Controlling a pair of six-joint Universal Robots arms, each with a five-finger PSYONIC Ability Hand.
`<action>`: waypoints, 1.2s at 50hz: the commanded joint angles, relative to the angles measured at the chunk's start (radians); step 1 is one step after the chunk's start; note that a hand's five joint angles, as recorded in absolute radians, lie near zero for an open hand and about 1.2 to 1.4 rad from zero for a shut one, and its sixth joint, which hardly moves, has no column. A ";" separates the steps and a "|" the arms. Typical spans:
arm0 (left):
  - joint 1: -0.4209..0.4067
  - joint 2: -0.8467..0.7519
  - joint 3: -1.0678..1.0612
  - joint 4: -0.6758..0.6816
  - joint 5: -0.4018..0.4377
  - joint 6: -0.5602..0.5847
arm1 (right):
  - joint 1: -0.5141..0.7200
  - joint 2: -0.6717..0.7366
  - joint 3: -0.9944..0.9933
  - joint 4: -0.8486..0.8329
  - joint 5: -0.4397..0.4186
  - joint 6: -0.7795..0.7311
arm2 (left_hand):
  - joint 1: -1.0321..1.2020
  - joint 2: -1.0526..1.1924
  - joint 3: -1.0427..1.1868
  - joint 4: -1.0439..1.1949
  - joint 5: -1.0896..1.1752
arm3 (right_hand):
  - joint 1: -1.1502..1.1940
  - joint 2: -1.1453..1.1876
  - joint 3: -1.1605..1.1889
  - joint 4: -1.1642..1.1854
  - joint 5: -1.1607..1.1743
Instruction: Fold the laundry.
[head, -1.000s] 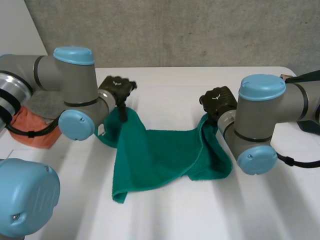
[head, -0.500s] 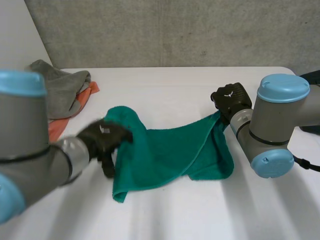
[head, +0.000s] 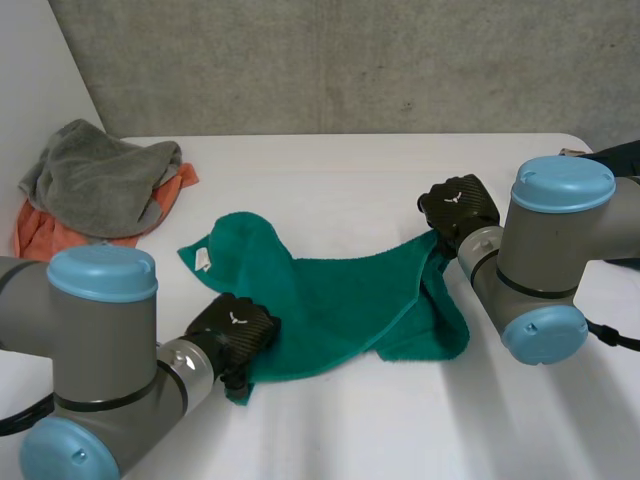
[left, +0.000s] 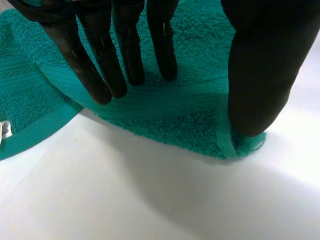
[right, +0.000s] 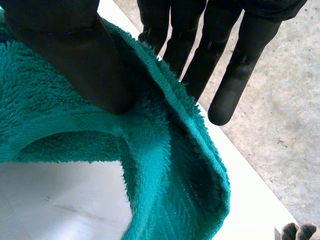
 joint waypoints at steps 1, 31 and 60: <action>-0.007 -0.043 0.015 0.078 -0.040 0.060 | 0.000 -0.020 0.017 -0.003 0.001 0.001 | 0.831 0.835 0.836 0.830 0.831 | 0.284 0.217 0.204 0.199 0.244; 0.150 -0.139 0.684 0.302 -0.019 0.192 | -0.015 -0.114 -0.128 -0.068 -0.079 -0.231 | 0.832 0.836 0.837 0.831 0.832 | 0.284 0.217 0.204 0.199 0.244; 0.174 -0.097 0.349 0.437 -0.003 -0.129 | -0.035 -0.077 0.146 -0.150 -0.120 -0.191 | 0.832 0.836 0.837 0.831 0.832 | 0.284 0.217 0.203 0.199 0.244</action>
